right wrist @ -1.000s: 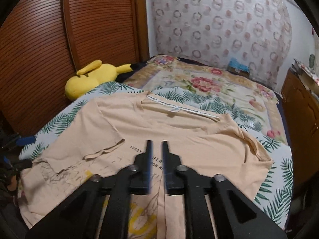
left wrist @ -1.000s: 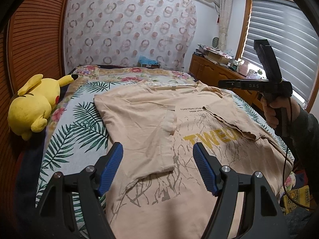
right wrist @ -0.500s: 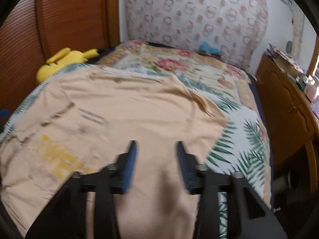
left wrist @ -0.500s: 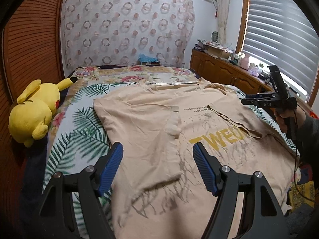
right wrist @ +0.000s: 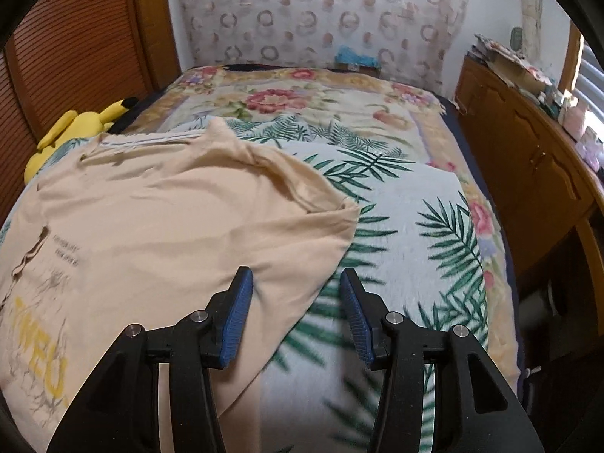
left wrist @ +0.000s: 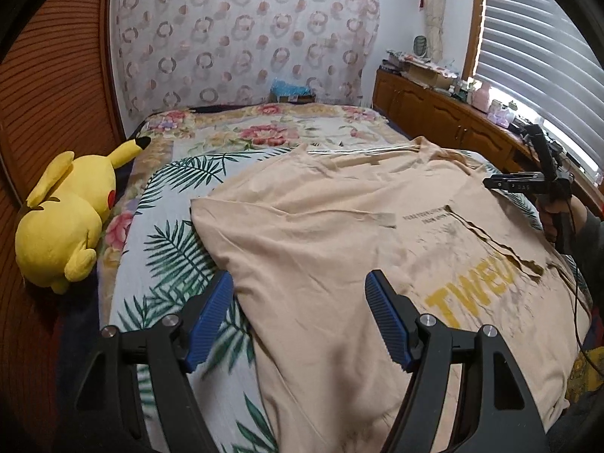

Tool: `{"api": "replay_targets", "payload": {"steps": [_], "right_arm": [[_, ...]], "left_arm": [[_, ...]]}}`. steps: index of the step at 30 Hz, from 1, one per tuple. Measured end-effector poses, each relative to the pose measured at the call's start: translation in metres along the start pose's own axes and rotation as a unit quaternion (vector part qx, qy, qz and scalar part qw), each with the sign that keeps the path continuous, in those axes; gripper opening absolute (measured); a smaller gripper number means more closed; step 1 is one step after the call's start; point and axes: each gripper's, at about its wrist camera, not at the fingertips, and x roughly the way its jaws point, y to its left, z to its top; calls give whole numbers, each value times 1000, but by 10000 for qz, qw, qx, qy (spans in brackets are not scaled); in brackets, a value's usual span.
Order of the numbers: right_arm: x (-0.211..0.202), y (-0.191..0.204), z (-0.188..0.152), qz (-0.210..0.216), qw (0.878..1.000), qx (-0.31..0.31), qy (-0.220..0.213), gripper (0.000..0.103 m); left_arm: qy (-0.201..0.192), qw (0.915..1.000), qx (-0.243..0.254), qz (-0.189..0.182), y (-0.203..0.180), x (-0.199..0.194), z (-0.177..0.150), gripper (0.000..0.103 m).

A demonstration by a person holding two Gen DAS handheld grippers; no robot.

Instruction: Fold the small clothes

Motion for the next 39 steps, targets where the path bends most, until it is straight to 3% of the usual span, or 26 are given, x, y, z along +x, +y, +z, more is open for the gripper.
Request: {"api": "replay_targets", "payload": {"steps": [6, 21, 26, 31, 39], "right_arm": [[8, -7, 9, 231, 9996, -103, -84, 53], [11, -6, 9, 261, 9996, -118, -86, 57], [11, -5, 9, 264, 9995, -116, -88, 58], [11, -5, 9, 266, 9995, -114, -87, 58], [11, -5, 9, 254, 9996, -121, -89, 58]], "left_arm": [[268, 9996, -53, 75, 17, 29, 14, 73], [721, 9965, -316, 292, 67, 91, 48, 73], [555, 9975, -438, -17, 75, 89, 57, 72], [574, 9974, -436, 41, 82, 88, 63, 66], [751, 9957, -541, -56, 90, 97, 55, 43]]}}
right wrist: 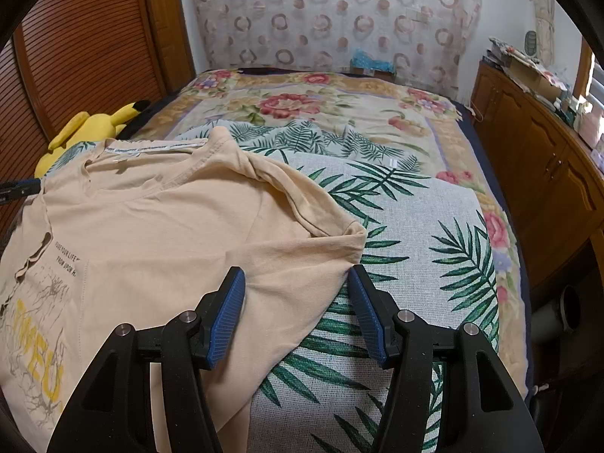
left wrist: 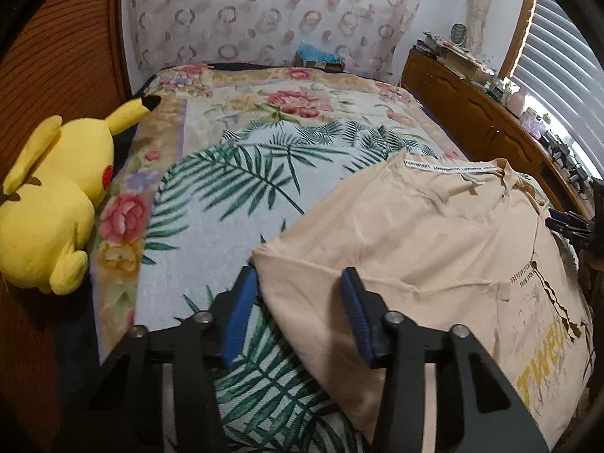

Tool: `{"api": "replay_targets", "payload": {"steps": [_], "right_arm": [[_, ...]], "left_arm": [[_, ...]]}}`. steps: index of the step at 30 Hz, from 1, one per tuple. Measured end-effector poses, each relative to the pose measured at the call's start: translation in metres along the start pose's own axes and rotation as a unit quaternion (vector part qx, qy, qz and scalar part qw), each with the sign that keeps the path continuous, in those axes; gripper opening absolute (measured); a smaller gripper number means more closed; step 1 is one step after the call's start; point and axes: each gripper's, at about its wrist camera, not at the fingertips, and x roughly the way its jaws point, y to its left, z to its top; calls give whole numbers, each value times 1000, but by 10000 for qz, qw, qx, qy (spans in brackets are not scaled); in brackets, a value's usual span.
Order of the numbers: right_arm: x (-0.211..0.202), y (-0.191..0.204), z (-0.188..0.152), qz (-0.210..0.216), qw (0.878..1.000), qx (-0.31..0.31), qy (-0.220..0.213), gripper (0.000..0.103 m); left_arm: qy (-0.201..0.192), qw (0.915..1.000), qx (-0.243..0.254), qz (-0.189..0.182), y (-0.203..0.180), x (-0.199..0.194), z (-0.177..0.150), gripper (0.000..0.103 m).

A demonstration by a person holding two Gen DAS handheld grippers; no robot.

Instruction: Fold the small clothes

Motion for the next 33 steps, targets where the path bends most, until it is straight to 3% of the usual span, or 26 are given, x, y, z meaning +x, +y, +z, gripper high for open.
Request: {"api": "replay_targets", "payload": {"steps": [11, 15, 20, 22, 23, 25, 29, 33], "right_arm": [[12, 7, 10, 107, 9996, -235, 66, 62], [15, 3, 18, 186, 9995, -220, 86, 54], [17, 9, 20, 132, 9992, -346, 118, 53], [16, 8, 19, 166, 9993, -338, 75, 44], [16, 8, 19, 211, 9992, -342, 45, 40], [14, 9, 19, 267, 9990, -347, 20, 15], [11, 21, 17, 126, 9982, -585, -26, 6], [0, 29, 19, 57, 9975, -657, -243, 4]], "left_arm": [[-11, 9999, 112, 129, -5, 0, -1, 43], [-34, 9997, 184, 163, -6, 2, 1, 43], [-14, 9995, 248, 193, -5, 5, 4, 43], [-4, 9994, 274, 201, -6, 5, 5, 40], [2, 9994, 269, 203, -5, 6, 6, 30], [54, 9997, 225, 66, -4, 7, 9, 24], [89, 9997, 211, -25, -3, 8, 12, 5], [-141, 9996, 200, -118, -12, -8, 12, 3]]}}
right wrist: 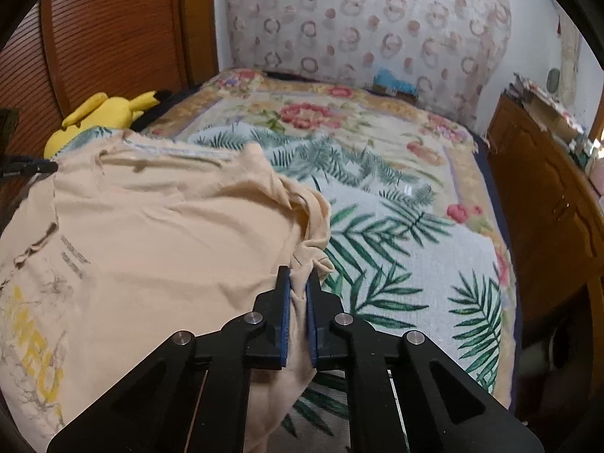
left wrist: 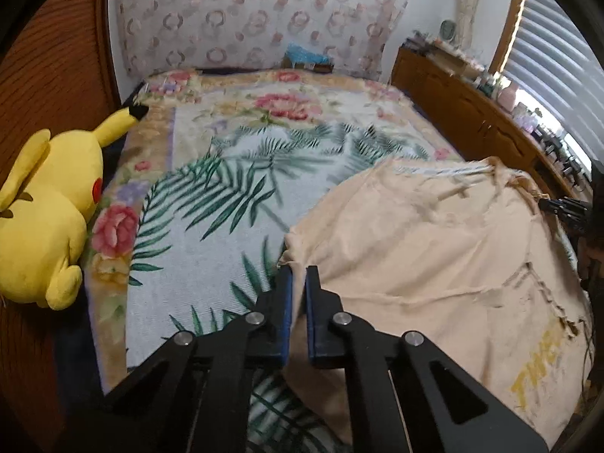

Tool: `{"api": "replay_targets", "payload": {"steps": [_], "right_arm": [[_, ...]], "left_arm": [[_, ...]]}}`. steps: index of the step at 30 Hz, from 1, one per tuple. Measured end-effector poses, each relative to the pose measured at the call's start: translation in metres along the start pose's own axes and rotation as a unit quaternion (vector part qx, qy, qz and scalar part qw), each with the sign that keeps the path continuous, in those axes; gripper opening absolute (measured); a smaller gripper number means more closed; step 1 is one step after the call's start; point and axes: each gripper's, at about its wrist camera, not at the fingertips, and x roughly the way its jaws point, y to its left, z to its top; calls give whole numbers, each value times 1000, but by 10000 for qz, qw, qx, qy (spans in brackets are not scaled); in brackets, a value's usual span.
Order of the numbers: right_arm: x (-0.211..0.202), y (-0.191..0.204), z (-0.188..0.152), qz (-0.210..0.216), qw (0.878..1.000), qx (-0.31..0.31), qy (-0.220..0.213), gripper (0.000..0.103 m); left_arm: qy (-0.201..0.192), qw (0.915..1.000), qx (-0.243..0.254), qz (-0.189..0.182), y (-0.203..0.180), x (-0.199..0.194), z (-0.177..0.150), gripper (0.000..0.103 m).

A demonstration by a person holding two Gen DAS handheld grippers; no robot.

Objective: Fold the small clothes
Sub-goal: 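Grasp the hem with both tools and lift it toward the collar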

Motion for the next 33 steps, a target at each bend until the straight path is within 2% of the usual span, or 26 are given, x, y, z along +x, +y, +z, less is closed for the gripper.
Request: {"api": "replay_targets", "payload": {"steps": [7, 11, 21, 33], "right_arm": [[-52, 6, 11, -62, 9982, 67, -599, 4], [-89, 16, 6, -66, 9959, 4, -900, 4], [-153, 37, -29, -175, 9925, 23, -1206, 4], [-213, 50, -95, -178, 9917, 228, -1255, 4]], "left_arm": [[-845, 9960, 222, -208, -35, -71, -3, 3], [-1146, 9922, 346, -357, -48, -103, -16, 3], [-1381, 9882, 582, -320, -69, -142, -55, 3], [-1729, 9831, 443, -410, -83, -211, -135, 3]]}}
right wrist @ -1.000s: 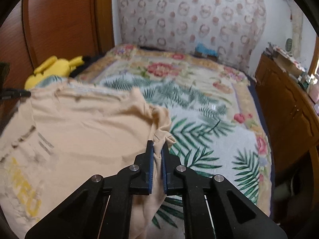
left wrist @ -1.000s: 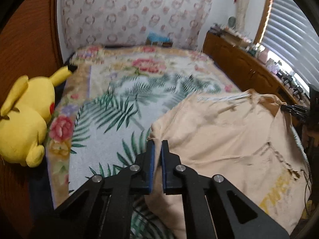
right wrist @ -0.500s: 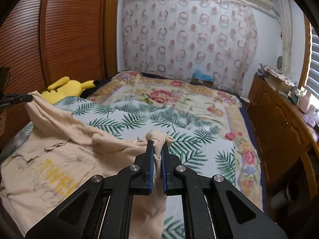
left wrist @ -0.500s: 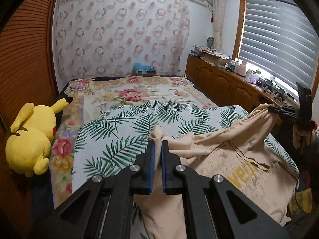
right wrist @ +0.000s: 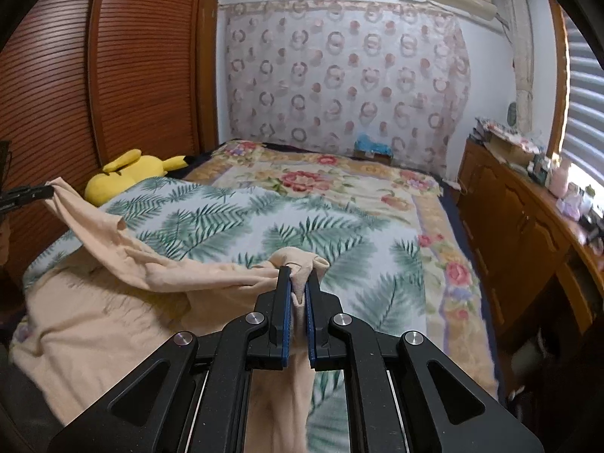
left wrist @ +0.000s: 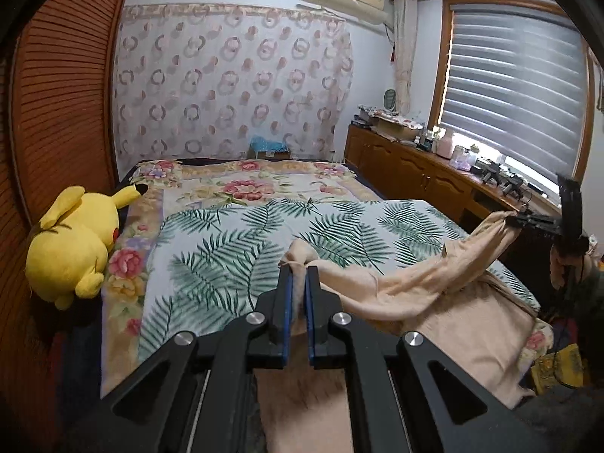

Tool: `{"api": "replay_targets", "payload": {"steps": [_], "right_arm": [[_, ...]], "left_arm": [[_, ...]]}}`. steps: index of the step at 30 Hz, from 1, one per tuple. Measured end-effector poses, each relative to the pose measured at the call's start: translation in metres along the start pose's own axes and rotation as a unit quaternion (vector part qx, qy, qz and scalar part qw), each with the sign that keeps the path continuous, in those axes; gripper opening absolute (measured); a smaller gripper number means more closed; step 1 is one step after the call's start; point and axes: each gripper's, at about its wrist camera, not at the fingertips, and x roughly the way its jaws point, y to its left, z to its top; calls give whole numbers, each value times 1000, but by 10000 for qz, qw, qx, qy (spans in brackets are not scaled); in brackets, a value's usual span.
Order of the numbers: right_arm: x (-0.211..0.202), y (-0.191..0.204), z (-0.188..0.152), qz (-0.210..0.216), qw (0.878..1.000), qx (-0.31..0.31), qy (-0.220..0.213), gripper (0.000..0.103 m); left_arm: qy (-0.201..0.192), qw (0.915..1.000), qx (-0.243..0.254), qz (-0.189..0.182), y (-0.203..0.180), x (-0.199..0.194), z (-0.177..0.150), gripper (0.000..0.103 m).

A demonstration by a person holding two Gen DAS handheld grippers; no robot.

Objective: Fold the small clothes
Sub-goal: 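Grasp the hem with both tools and lift it toward the collar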

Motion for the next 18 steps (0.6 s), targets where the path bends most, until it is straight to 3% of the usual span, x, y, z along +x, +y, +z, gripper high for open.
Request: {"api": "replay_targets", "payload": {"steps": [11, 18], "right_arm": [[-49, 10, -42, 1, 9998, 3, 184, 4], [-68, 17, -60, 66, 9992, 46, 392, 4]], "left_arm": [[84, 9997, 48, 205, -18, -45, -25, 3], [429, 9982, 102, 408, -12, -39, -39, 8]]}}
